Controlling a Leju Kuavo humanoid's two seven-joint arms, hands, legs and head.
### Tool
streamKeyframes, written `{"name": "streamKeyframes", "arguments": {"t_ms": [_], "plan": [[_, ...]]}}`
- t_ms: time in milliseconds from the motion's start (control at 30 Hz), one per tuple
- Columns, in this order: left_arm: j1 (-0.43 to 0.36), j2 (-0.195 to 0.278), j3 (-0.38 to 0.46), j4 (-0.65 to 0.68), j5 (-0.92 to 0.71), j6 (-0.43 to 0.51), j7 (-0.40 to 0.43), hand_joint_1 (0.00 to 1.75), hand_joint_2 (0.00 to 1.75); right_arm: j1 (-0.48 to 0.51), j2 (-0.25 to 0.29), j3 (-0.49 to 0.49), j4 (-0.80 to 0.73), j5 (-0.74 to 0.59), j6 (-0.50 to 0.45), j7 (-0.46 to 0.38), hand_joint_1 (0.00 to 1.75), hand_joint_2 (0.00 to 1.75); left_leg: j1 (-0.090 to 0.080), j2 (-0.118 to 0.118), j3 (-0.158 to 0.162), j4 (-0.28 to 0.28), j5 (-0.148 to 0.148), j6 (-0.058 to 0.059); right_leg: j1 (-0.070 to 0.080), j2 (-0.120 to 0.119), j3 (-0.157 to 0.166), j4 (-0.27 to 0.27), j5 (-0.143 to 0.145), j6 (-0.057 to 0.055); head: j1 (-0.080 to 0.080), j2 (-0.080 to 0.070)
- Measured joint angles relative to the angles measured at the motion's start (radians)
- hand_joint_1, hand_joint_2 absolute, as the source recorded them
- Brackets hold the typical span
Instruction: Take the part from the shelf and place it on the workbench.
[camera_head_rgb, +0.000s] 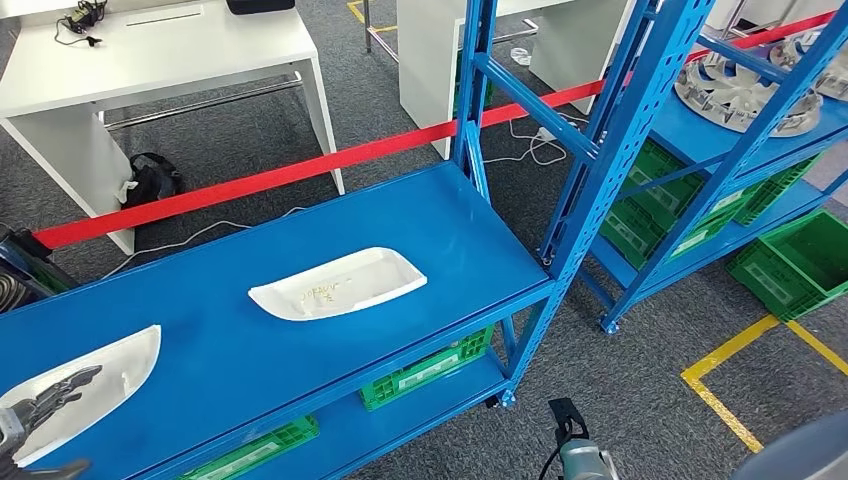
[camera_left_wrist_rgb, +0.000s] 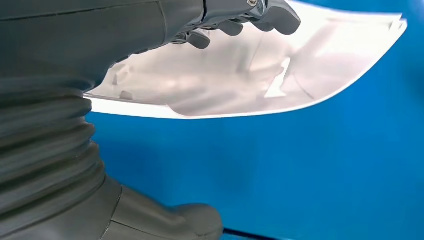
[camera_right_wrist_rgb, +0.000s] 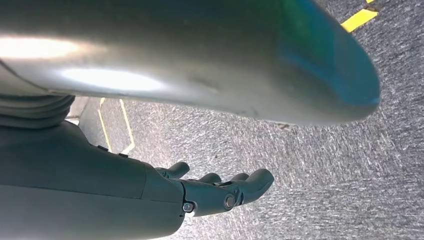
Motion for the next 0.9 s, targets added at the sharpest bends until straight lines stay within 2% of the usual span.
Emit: {"name": "streamKeyframes", "arguments": {"t_ms": [133,300,367,667,900], "plan": [[-0.001,0.0,-0.046,0.004,-0.02,0.037,0.014,0.0,1.75,0.0,0.0,-0.003,0.0,-0.002,-0.004,0.0,0.0,0.0,0.0,0.0,0.0,0.0,0.0,0.0,0.0,0.0,-0.001,0.0,0.0,0.0,0.0,0.0],[-0.011,-0.02,-0.115,0.005,-0.065,0.237,0.084,0.0,1.75,-0.001,0.0,-0.013,0.0,-0.011,-0.008,-0.006,0.0,0.0,0.0,0.0,0.0,0.0,0.0,0.0,0.0,0.0,-0.001,0.0,0.0,0.0,0.0,0.0],[-0.018,-0.033,-0.138,0.005,-0.069,0.282,0.105,0.0,1.75,-0.001,0.0,-0.018,0.0,-0.013,-0.009,-0.01,0.0,0.0,0.0,0.0,0.0,0.0,0.0,0.0,0.0,0.0,0.0,0.0,0.0,0.0,0.0,0.0],[-0.023,-0.054,-0.179,0.003,-0.076,0.32,0.121,0.0,1.75,-0.001,0.0,-0.028,0.0,-0.015,-0.01,-0.012,0.0,0.0,0.0,0.001,0.0,0.0,0.0,0.0,0.0,0.001,-0.001,0.0,0.001,0.001,0.0,0.0],[-0.049,-0.074,-0.252,-0.003,-0.184,0.626,0.266,0.0,1.75,-0.002,0.0,-0.033,0.0,-0.016,-0.015,-0.01,0.0,0.0,0.0,0.001,0.0,0.0,0.0,0.0,0.0,0.0,-0.001,0.0,0.0,0.001,0.0,0.0]]}}
